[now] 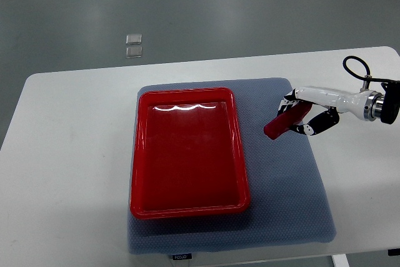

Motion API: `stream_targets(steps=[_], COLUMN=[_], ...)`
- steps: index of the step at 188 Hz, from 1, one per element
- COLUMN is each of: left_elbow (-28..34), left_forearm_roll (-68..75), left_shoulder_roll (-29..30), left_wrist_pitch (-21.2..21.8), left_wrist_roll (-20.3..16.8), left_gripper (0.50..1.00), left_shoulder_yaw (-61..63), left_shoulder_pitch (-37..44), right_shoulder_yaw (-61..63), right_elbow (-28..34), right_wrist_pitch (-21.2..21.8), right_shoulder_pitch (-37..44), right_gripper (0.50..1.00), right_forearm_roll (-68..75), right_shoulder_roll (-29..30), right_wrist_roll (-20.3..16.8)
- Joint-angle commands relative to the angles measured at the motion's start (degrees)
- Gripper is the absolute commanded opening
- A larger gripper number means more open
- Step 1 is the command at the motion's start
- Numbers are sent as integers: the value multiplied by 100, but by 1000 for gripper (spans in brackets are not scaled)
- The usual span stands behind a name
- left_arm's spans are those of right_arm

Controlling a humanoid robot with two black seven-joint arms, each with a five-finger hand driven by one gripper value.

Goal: Place red pepper on red tray
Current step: 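Carry the pepper over the red tray and open the right hand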

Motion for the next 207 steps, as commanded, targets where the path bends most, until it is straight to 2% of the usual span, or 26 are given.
stream_targets(steps=[1,31,67,76,77,116,155,203,207], left_elbow=[0,0,0,0,0,0,0,0,0], left_forearm_roll=[-1,-1,-1,-1,-1,-1,-1,-1,-1], left_shoulder_roll=[0,0,0,0,0,0,0,0,0], left_wrist_pitch=[0,0,0,0,0,0,0,0,0], left_wrist_roll=[0,0,0,0,0,0,0,0,0], left_gripper=[1000,1000,1000,1000,1000,1000,1000,1000,1000], left_shoulder_yaw=[5,-4,-13,-13,-13,-21,-21,-13,-13], left_shoulder_pitch=[0,0,0,0,0,0,0,9,9], right_shoulder_yaw=[-18,-115,-721,-721,-904,-1134,-1424,-1442,-1459], right_elbow=[-6,-384,-1253,-1254,-1524,-2282,-2643,-2669,-2669], right_wrist_pitch=[24,33,-11,-11,-37,-55,-213,-231,-231], right_shoulder_pitch=[92,470,1164,1164,1303,1419,1401,1340,1322], right_gripper=[500,500,500,500,500,500,500,500,517], right_forearm_roll=[1,-25,-60,-60,-60,-95,-104,-104,-104], right_shoulder_roll=[80,871,2048,2049,2406,3446,3780,3807,3815], right_wrist_roll=[-18,-44,-44,-44,-44,-44,-27,0,0])
